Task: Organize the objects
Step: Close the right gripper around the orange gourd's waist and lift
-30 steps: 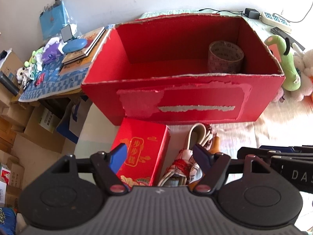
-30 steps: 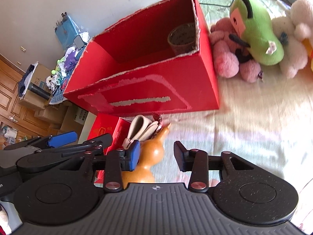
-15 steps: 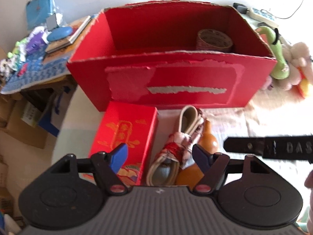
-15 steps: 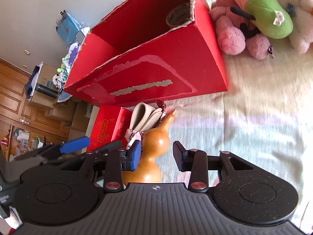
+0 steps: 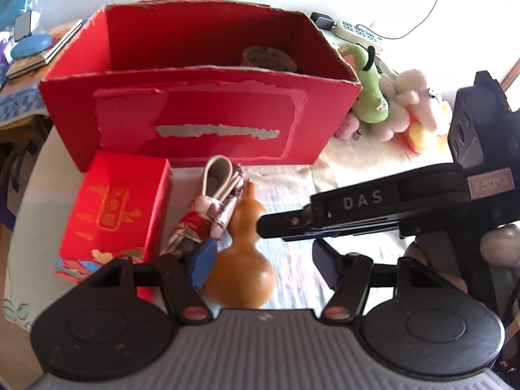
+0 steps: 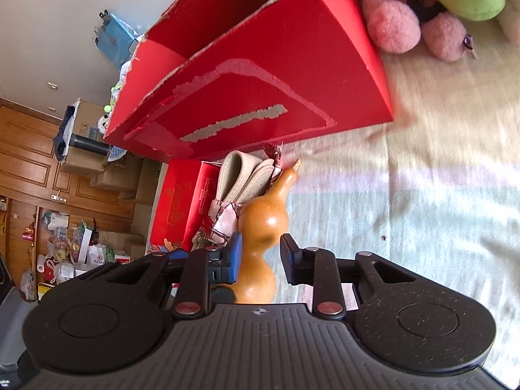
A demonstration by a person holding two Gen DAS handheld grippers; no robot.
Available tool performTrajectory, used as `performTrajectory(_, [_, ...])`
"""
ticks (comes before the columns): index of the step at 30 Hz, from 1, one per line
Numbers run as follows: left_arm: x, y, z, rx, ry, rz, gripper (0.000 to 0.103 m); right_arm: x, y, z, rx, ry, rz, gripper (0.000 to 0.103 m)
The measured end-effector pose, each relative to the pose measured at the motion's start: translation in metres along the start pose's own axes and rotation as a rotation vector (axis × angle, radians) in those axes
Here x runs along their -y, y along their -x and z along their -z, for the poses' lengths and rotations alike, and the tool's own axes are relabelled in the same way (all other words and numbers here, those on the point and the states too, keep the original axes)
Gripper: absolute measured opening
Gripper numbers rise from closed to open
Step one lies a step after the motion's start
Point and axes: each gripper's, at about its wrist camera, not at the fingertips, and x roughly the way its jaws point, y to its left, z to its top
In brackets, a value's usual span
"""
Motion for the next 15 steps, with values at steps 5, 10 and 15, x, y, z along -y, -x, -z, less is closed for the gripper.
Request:
performTrajectory(5, [-0.004,-0.011,0.001,-0.024,0.032,0.033,0.067,0.002,-0.003,-0.001,-0.015,-0.009,-0.022,0.03])
performTrajectory(10, [-0.007,-0.018,0.0,-0.031,0.046,0.06,0.067,0.007,-0.004,-0.001,-0.03,-0.018,-0.021,0.03])
performTrajectory(15, [0.001,-0.028,-0.004,-0.049,0.014,0.08,0.067,0.013,-0.004,0.0,-0.033,-0.023,-0.022,0.031])
